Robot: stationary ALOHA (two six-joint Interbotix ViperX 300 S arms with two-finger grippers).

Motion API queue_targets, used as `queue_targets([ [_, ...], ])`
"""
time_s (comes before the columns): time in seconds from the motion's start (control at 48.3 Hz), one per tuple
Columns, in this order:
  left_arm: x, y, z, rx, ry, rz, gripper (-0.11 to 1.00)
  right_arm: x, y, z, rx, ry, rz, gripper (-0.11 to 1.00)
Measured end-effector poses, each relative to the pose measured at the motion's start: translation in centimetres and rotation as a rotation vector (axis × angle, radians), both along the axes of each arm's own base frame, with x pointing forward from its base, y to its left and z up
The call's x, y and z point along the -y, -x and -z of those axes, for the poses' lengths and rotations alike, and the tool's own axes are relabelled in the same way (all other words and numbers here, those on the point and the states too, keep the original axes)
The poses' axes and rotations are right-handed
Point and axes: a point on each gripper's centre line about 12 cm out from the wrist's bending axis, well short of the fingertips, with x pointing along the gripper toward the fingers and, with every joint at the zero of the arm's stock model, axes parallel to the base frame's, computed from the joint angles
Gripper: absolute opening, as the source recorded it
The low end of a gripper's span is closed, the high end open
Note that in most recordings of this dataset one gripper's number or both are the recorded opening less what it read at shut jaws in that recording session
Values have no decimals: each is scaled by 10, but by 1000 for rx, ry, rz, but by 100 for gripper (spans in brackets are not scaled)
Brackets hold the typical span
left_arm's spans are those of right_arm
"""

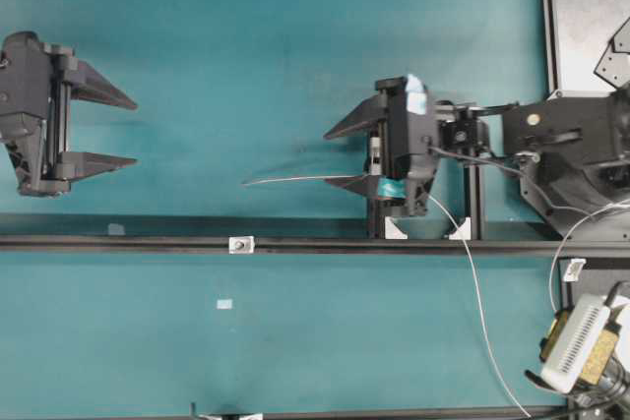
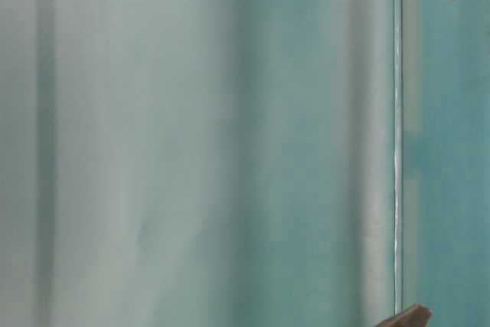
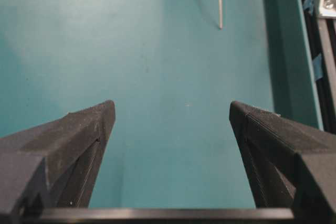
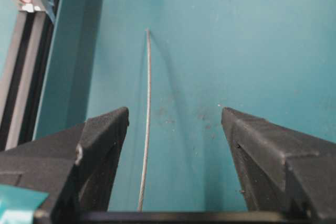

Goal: Insert the wire into the hole on the right side and pull it with the left arm.
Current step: 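Lower the open right gripper over the white wire's free end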

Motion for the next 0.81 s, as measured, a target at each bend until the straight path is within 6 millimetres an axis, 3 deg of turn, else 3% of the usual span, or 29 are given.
queue_targets([
  [0.807,-1,0,0,2,1,-4,83,6,-29,34,-72,-1,22,77],
])
